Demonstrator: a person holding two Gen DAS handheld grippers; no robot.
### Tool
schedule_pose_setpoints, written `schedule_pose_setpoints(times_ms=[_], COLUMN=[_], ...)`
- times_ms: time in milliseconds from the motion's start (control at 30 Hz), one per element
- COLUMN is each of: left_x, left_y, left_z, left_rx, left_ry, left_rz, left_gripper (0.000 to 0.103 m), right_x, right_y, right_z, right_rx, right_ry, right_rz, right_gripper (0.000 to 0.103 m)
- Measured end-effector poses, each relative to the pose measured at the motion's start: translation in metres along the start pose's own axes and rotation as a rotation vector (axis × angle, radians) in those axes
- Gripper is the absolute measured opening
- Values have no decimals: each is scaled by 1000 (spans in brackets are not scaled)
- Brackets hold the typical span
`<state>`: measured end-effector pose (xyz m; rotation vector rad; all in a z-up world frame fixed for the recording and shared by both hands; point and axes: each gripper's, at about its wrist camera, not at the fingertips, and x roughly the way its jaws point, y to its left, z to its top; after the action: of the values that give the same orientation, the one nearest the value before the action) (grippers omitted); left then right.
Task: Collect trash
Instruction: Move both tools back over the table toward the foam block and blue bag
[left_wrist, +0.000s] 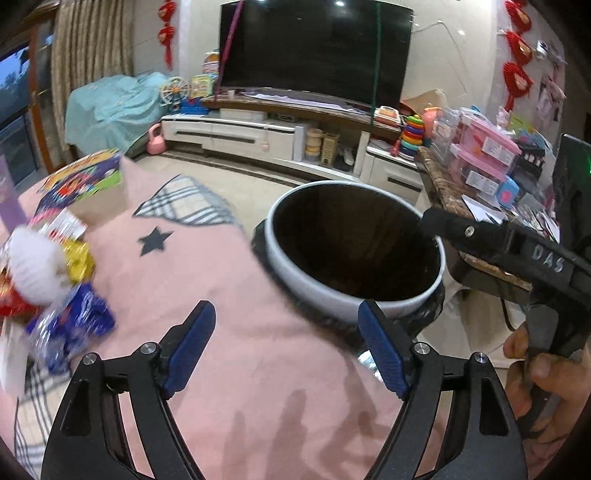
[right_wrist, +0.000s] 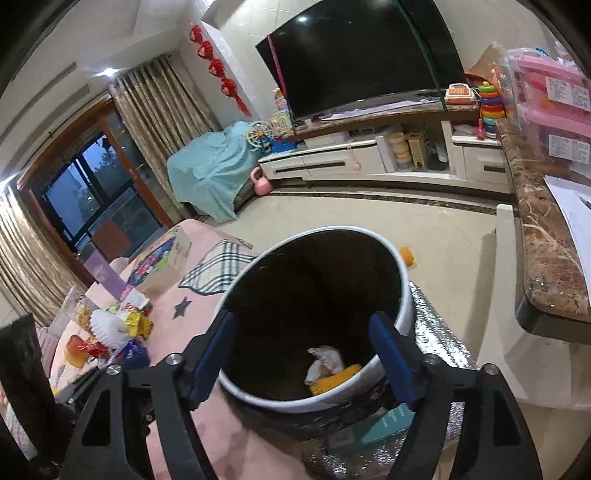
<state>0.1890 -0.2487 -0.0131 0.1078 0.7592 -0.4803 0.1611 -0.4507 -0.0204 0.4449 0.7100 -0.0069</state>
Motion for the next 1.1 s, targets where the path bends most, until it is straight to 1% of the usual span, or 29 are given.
schedule_pose_setpoints(times_ms=[200, 333, 400, 800, 1100], left_x=[-21, -33, -40, -80, -101], left_y=[29, 51, 66, 134, 171], left_z=[-26, -42, -52, -97, -124], left_rx=[-62, -109, -149, -307, -370], left_ry=[-12, -14, -9, -21, -18], left_rz=[42, 71, 84, 179, 247], left_gripper=[82, 82, 82, 82, 82], right_x=[-6, -7, -7, 7, 24], right_y=[28, 48, 57, 114, 146], right_z=[-14, -27, -33, -73, -97], right_rx=[-26, -54, -62, -114, -164], right_ry=[-4, 11, 19, 104, 175], right_rz=[40, 76, 91, 182, 222], right_gripper=[86, 87, 87, 88, 89])
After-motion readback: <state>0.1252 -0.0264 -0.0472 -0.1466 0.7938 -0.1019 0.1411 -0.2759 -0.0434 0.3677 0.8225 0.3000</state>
